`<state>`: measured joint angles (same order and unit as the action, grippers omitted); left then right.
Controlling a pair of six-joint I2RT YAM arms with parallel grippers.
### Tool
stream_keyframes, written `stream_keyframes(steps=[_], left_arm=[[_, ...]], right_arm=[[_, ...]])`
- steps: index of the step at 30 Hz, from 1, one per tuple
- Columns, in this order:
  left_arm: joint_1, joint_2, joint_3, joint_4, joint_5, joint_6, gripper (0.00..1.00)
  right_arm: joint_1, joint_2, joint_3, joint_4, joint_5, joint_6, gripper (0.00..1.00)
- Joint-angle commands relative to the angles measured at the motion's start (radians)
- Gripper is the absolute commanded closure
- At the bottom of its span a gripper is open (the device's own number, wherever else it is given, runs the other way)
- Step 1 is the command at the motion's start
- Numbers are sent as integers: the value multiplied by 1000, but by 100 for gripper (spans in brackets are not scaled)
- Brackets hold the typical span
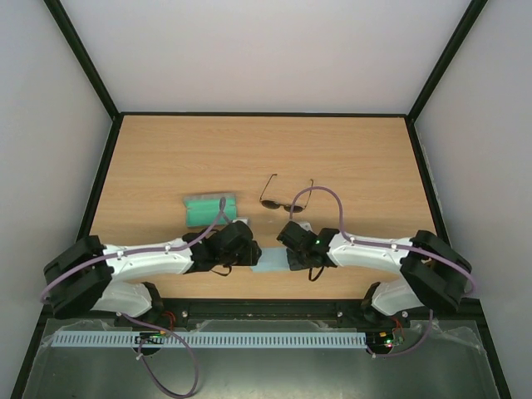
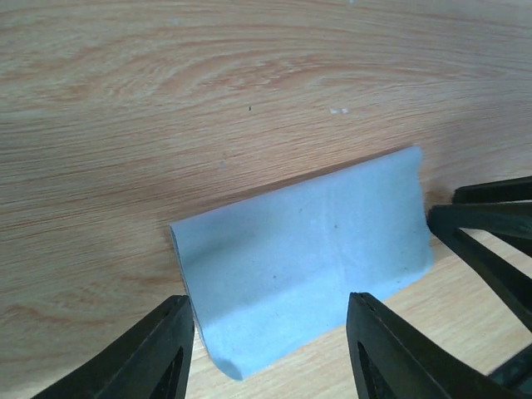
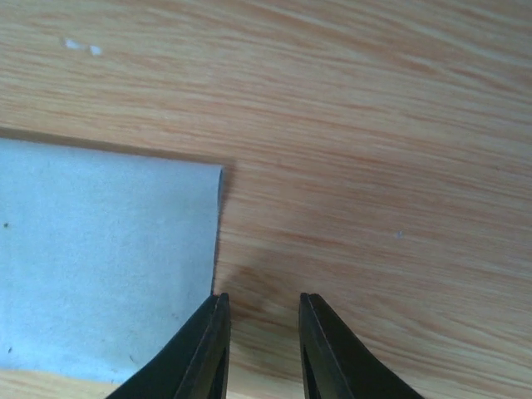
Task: Organize the sunglasses
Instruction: Fold the glasses cleaning cloth at the center of the board, then pick up the glasses cleaning cloth from the center of the board.
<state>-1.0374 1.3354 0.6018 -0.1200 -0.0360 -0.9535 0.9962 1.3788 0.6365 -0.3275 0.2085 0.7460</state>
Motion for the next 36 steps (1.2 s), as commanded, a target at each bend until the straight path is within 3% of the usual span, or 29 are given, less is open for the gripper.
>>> stream_keyframes(steps=[1,13,27,36], left_arm=[[5,-48,-5,-60,-24,-1,47],[6,-119,-64,-68,-29,-16,47],[11,-127,-71,-67,-26,-15,48],[14,-130,-79,-66,-24,-17,47]], right_arm=[[-5,57,-10,-3,0,24,75],[-5,111,5,33,-36,32,76],[-5,-1,23,6,-17,41,77],[-5,80,22,74,-72,18,76]])
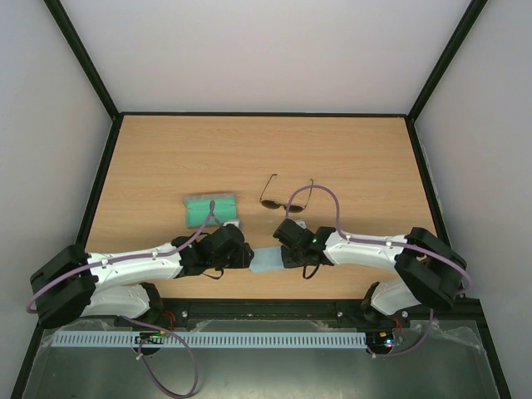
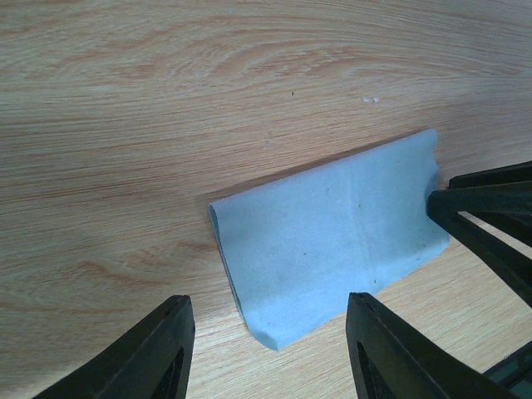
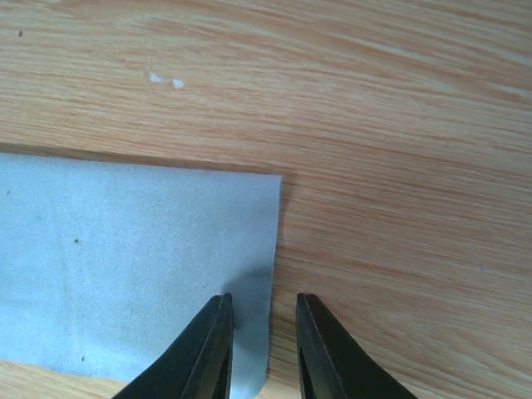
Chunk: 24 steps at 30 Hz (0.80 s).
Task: Organize the sunglasses
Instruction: Pick up the glasses cleaning cloth from the center of the board.
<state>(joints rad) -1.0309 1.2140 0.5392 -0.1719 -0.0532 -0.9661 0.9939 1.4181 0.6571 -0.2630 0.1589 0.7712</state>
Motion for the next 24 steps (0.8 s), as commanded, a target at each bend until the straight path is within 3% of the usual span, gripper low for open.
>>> stream_keyframes(steps=[1,20,24], left_arm=[[7,-10,-17,-15,-6,-5,48],[11,-21,-16,-27,-1,-9,48],[12,-13,-12,-26,2,-9,47]], right_arm=[[-3,56,2,11,-22,-6,76],[-3,70,-19,-39,56,31,80],[-3,72,-27,-25,47,30,85]])
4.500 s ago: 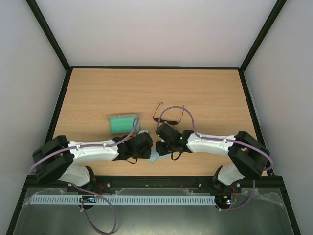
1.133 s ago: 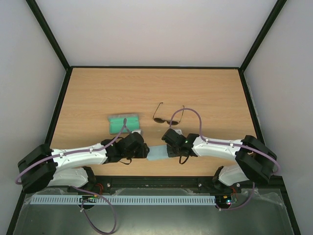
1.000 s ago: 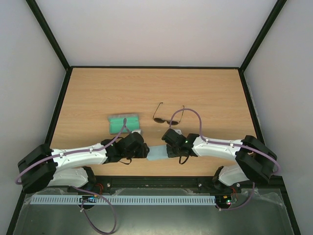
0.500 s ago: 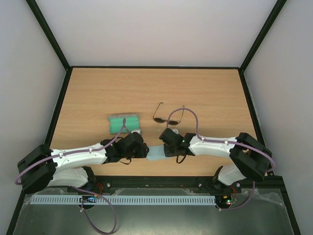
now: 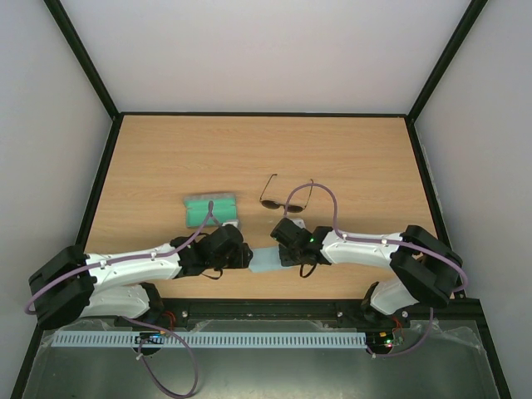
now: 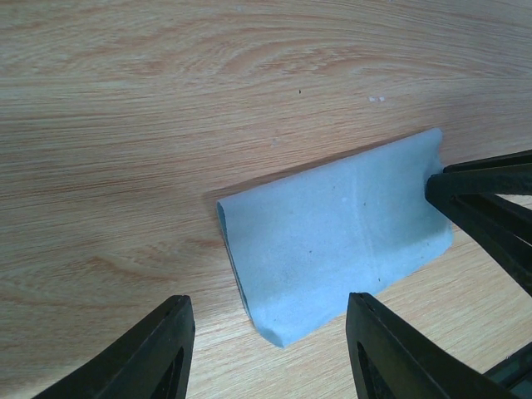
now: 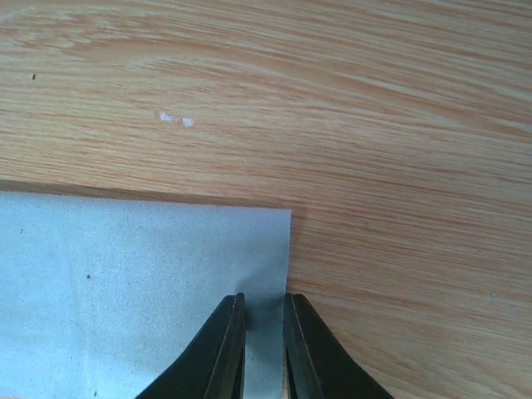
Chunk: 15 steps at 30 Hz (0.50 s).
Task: Organize the sunglasses
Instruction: Pick up the glasses cleaning cloth from the center of the board.
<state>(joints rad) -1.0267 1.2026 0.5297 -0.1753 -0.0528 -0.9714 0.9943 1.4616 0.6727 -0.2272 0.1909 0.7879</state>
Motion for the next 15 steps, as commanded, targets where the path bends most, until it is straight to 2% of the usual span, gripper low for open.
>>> stream_keyframes(steps=[1,8,15], left_arm=[[7,-1,-1,-23,3,-4,48],[6,21,1,-9,19,-11,46],[-14,80,-14,55,54,-37,45]], right_arm=[[-3,35,-42,-57,10,13,87],[-3,51,-53,-27,-29,11,98],[4,-6,-58,16,-96,27,99]])
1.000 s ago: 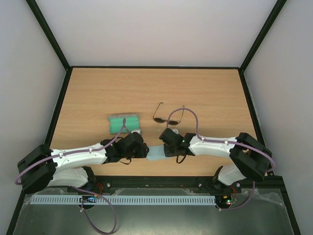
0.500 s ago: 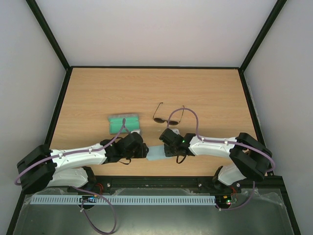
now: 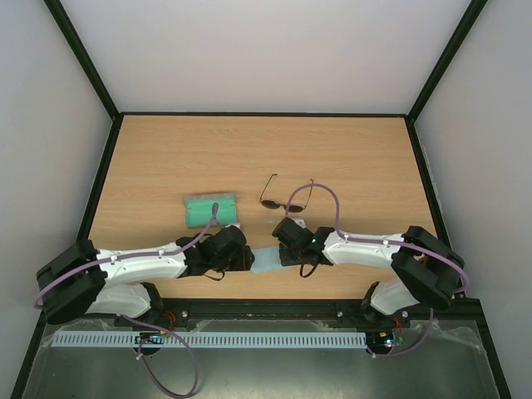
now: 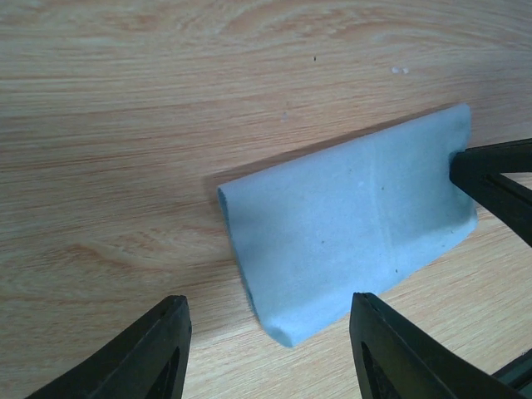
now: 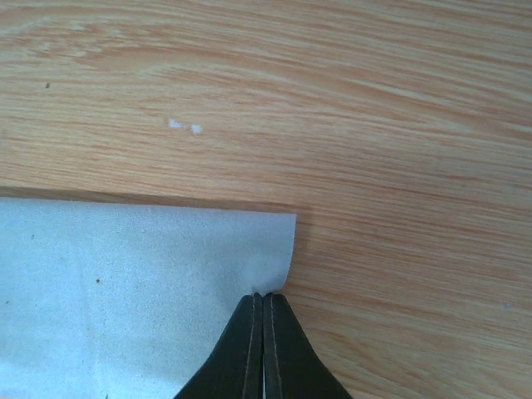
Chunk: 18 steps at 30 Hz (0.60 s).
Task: Organize the sunglasses
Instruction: Pick up the glasses cleaning cloth from the center of the board.
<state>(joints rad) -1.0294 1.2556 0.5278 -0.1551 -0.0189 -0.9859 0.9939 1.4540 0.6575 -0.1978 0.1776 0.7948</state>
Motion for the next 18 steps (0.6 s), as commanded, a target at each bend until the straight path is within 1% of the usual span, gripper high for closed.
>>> stream_keyframes(steps=[1,3,5,6,9,10,12,18], left_arm=[[-14,34,-10,40,23,-25,45],[-23,57,-3,53,25,-29,46],[-33,83,5,62,27,-32,50],[-37,96,10,65,25,-35,53],[-44,125,26,55,17,-41,70],[-46,130,31,46,11,-43,72],[-50,135,36,25,-5,-48,75],[-53,155,52,-29,-44,-41,74]], right_arm=[[5,-4,-40,-15,-82,22,99],[5,-13,-36,-18,-80,24,99],[5,-14,-35,-20,-79,24,99],[5,-14,-35,-20,-81,23,99],[7,-11,-41,-15,-83,24,99],[6,-12,-44,-13,-84,24,99],[6,-18,-53,-5,-84,27,99],[5,-34,-72,3,-86,32,99]])
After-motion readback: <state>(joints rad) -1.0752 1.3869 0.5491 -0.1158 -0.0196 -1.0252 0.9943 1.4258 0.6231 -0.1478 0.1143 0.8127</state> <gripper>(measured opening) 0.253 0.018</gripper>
